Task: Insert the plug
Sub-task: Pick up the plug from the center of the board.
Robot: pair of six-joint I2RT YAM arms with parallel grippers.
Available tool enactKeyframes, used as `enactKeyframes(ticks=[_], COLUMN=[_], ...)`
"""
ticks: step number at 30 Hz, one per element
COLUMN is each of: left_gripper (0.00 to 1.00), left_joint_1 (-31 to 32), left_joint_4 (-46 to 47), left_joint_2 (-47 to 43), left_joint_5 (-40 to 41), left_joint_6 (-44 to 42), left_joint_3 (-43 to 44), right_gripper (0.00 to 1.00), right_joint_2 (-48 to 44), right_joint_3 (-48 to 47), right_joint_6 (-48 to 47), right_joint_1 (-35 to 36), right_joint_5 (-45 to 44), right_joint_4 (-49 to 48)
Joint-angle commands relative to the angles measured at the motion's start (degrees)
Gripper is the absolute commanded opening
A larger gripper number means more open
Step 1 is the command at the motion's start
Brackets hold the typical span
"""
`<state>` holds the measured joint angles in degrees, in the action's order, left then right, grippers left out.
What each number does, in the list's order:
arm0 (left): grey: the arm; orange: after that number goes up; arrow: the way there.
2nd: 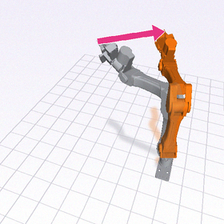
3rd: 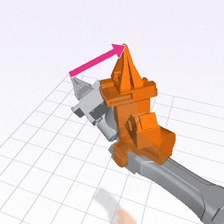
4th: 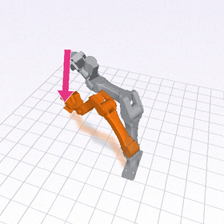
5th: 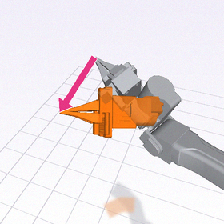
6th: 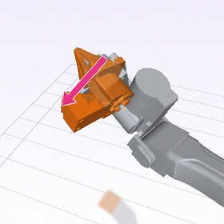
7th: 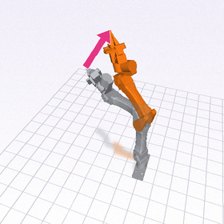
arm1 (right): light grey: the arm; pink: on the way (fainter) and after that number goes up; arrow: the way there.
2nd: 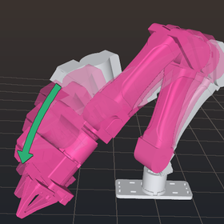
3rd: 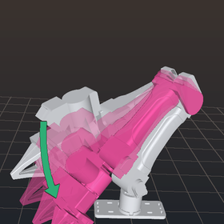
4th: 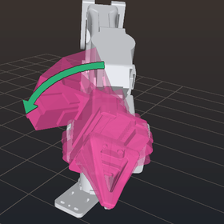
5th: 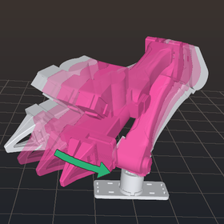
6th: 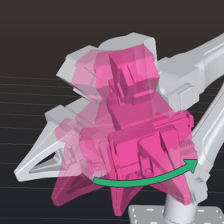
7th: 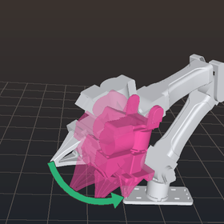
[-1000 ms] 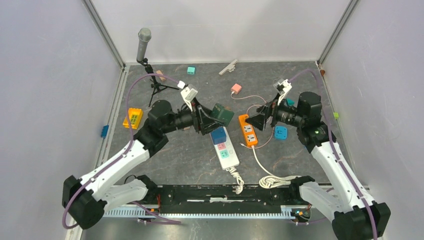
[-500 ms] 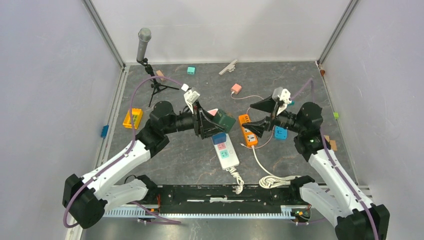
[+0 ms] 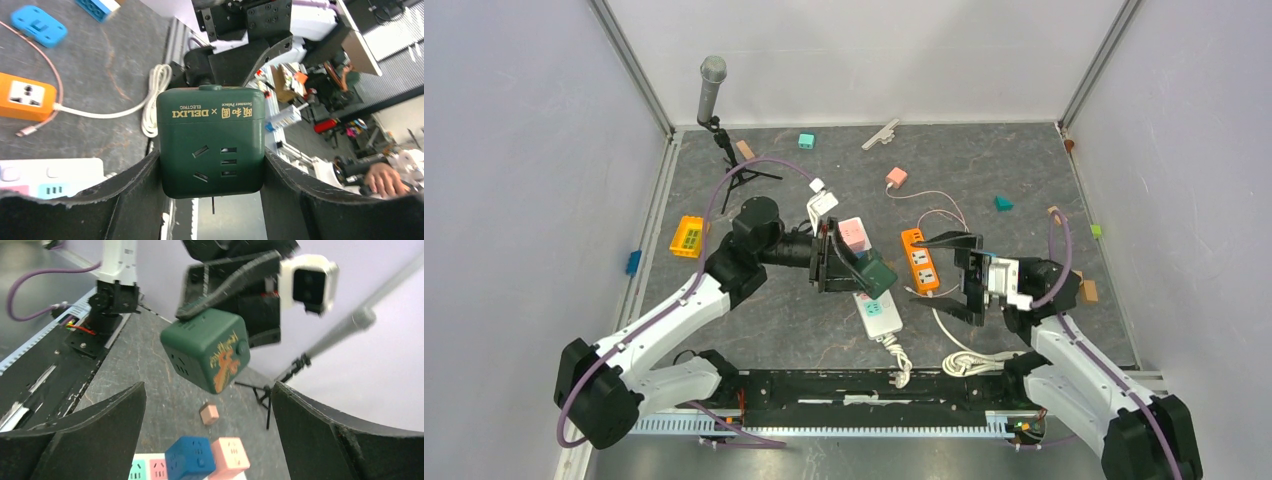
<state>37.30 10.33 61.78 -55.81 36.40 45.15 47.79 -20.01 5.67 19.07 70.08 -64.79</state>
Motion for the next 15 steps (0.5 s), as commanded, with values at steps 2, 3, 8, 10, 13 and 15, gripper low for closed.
enactKeyframes(ticks=[2, 3, 8, 10, 13, 15], left_gripper=[0.44, 0.43, 0.42, 0.4, 0.4, 0.4], left_joint_1=[-0.2, -0.2, -0.2, -0.2, -0.2, -0.2], left_joint_4=[-9.0, -11.6, -19.7, -20.3, -20.6, -20.6], left_joint_2=[-0.7, -0.5, 0.8, 1.1, 1.1, 1.0], left_joint_5=[-8.9, -9.4, -10.8, -11.5, -11.6, -11.8], left_joint_6=[-4.2, -5.3, -8.8, -8.8, -8.9, -8.7], left_joint_3=[5.2, 5.7, 8.2, 8.5, 8.6, 8.6], right_gripper=[0.98, 0.98, 0.98, 0.98, 0.99, 0.99], right_joint_2=[3.2, 3.8, 8.1, 10.0, 13.5, 16.1], right_joint_3=[-4.1, -4.9, -9.2, -10.4, -12.4, -14.0], right_joint_6=[-0.2, -0.1, 1.8, 2.4, 4.8, 7.5], right_joint_1=[4.1, 4.7, 7.9, 9.2, 11.0, 12.6], right_joint_5=[10.2, 10.6, 12.2, 12.2, 12.8, 14.1], right_joint_4=[-14.4, -14.3, -15.1, -15.8, -17.9, -20.9])
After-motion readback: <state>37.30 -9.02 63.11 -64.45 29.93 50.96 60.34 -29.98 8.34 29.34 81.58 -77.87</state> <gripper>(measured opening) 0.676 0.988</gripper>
